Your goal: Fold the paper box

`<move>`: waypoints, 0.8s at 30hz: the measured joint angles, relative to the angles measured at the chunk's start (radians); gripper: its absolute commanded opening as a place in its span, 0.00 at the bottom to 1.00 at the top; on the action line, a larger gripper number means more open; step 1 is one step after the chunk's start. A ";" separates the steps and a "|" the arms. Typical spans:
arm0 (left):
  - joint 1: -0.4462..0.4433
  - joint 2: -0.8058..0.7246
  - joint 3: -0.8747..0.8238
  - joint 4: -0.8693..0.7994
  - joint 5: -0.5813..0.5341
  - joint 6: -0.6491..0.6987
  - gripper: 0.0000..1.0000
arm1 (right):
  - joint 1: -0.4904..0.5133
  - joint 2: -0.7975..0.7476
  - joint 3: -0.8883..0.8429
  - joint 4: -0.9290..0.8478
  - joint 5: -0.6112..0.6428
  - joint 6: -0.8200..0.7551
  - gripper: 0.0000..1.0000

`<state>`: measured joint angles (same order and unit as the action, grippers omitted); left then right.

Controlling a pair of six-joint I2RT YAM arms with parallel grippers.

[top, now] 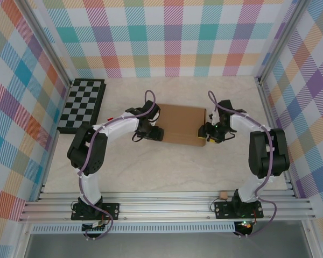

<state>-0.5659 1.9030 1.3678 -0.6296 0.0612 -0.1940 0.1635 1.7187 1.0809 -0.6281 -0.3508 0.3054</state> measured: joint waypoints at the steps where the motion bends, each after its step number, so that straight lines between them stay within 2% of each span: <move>1: 0.000 0.000 0.000 0.000 0.000 -0.001 0.70 | 0.000 -0.008 -0.019 0.006 -0.018 0.017 0.55; 9: 0.001 0.000 0.006 0.001 0.009 -0.014 0.71 | 0.001 -0.023 -0.071 0.037 -0.066 0.053 0.61; 17: 0.006 -0.002 0.056 -0.058 -0.012 -0.011 0.81 | 0.001 -0.016 -0.003 0.000 0.003 0.026 0.61; 20: 0.018 -0.010 0.105 -0.092 -0.037 0.010 0.81 | 0.001 -0.011 0.010 -0.002 0.017 0.016 0.60; 24: 0.063 -0.009 0.174 -0.095 -0.008 0.036 0.80 | 0.001 0.000 0.013 -0.008 0.016 0.014 0.58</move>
<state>-0.5026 1.8938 1.5417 -0.7242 0.0528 -0.1581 0.1642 1.7191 1.0943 -0.6365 -0.3344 0.3199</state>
